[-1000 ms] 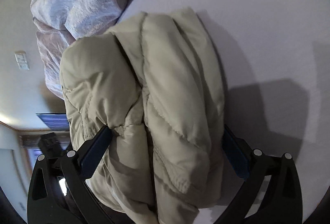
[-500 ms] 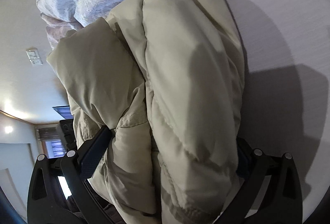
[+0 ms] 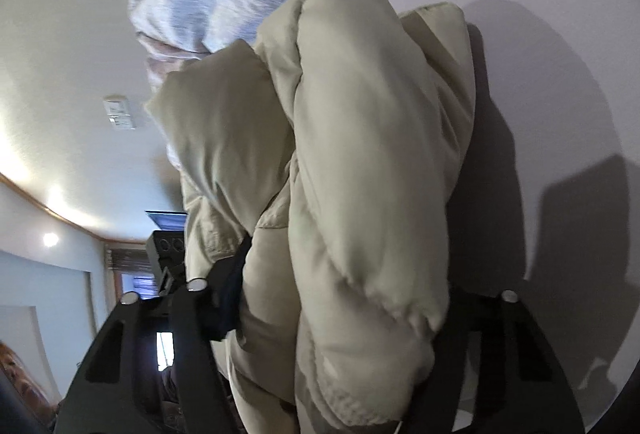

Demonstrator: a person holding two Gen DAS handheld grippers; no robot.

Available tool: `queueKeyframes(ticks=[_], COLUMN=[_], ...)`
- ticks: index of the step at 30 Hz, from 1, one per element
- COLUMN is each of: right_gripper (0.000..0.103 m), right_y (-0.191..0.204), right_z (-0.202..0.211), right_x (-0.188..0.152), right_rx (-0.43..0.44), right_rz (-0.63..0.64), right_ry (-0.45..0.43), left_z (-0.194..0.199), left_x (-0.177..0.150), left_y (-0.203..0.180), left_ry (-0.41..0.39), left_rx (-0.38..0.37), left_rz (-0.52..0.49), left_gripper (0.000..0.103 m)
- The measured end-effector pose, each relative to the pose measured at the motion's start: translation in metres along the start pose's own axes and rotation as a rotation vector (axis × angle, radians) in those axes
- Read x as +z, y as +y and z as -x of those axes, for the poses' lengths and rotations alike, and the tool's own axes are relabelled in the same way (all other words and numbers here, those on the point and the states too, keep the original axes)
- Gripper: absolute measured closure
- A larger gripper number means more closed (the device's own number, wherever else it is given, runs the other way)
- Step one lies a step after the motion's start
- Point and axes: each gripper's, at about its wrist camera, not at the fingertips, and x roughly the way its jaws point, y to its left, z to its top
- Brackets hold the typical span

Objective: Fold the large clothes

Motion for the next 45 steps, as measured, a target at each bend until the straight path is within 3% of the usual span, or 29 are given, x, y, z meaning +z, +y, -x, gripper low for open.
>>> queueKeyframes(ticks=[4, 11, 18, 24, 27, 32, 36, 39, 42, 45], right_gripper=[0.047, 0.047, 0.048, 0.047, 0.032, 0.020, 0.020, 0.020, 0.030, 0.050], right_y=[0.020, 0.071, 0.091, 0.080, 0.076, 0.091, 0.126, 0.148, 0.178, 0.197], right_z=[-0.008, -0.058, -0.100, -0.119, -0.110, -0.087, -0.053, -0.058, -0.085, -0.118], right_x=[0.004, 0.031, 0.041, 0.043, 0.033, 0.025, 0.016, 0.025, 0.017, 0.013], right_rx=[0.035, 0.050, 0.010, -0.121, -0.221, -0.390, -0.548, -0.604, -0.653, -0.643], right_rz=[0.038, 0.137, 0.171, 0.129, 0.122, 0.190, 0.309, 0.432, 0.573, 0.658], right_ry=[-0.003, 0.036, 0.073, 0.060, 0.038, -0.022, -0.165, -0.217, -0.217, -0.208], left_z=[0.024, 0.066, 0.088, 0.087, 0.085, 0.086, 0.096, 0.104, 0.107, 0.103], left_x=[0.011, 0.035, 0.056, 0.067, 0.071, 0.075, 0.078, 0.077, 0.075, 0.072], left_y=[0.003, 0.036, 0.072, 0.104, 0.104, 0.091, 0.076, 0.059, 0.040, 0.019], left_ry=[-0.041, -0.137, -0.196, -0.207, -0.200, -0.203, -0.249, -0.298, -0.339, -0.366], left_rx=[-0.014, 0.004, 0.051, 0.128, 0.146, 0.228, 0.337, 0.403, 0.434, 0.482], left_rz=[-0.004, 0.039, 0.080, 0.097, 0.078, 0.019, -0.041, -0.092, -0.148, -0.227], left_gripper=[0.031, 0.031, 0.031, 0.030, 0.025, 0.017, 0.016, 0.015, 0.010, 0.007])
